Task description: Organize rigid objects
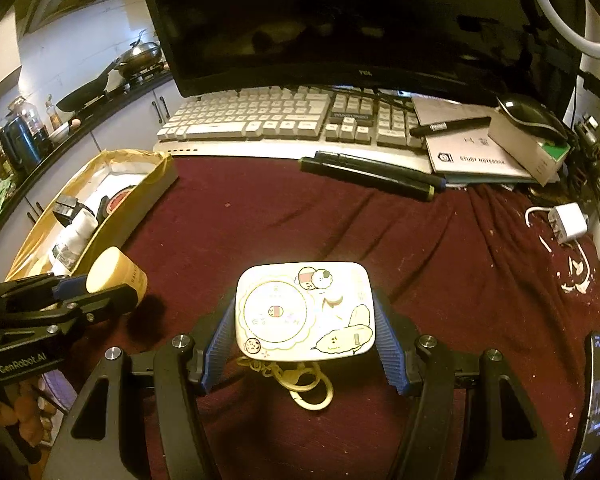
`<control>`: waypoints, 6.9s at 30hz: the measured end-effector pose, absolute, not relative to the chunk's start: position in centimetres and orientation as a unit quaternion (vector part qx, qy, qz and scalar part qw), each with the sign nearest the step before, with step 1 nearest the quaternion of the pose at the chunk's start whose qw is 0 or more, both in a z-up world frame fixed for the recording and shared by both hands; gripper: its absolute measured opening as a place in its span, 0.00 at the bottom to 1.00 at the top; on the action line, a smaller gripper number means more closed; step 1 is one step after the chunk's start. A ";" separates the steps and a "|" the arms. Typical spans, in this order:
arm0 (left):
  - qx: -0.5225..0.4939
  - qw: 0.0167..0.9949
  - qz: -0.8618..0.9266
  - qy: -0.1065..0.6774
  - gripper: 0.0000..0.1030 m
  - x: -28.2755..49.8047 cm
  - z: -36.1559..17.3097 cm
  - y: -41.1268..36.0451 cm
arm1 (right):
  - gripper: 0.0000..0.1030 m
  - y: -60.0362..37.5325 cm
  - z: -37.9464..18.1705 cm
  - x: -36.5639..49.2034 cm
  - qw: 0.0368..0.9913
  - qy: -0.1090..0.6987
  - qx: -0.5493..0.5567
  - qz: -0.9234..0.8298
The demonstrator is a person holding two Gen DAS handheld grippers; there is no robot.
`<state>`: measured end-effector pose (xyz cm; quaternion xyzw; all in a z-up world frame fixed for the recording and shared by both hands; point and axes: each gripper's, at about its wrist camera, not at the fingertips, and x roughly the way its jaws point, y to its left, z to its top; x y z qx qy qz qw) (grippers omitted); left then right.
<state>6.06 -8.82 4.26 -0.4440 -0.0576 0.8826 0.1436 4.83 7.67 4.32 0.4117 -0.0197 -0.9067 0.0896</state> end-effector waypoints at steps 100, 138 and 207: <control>-0.490 -0.063 0.869 -0.022 0.38 3.6 3.0 -26.5 | 0.57 -5.6 11.6 1.3 0.238 0.057 0.330 -0.912; -0.489 -0.053 0.870 -0.041 0.38 3.2 2.4 -27.1 | 0.57 -21.4 3.1 -11.7 0.315 0.085 0.484 -0.812; -0.435 -0.095 0.892 -0.071 0.79 8.6 5.7 -26.0 | 0.98 -7.7 5.8 4.1 0.311 -0.013 0.466 -0.828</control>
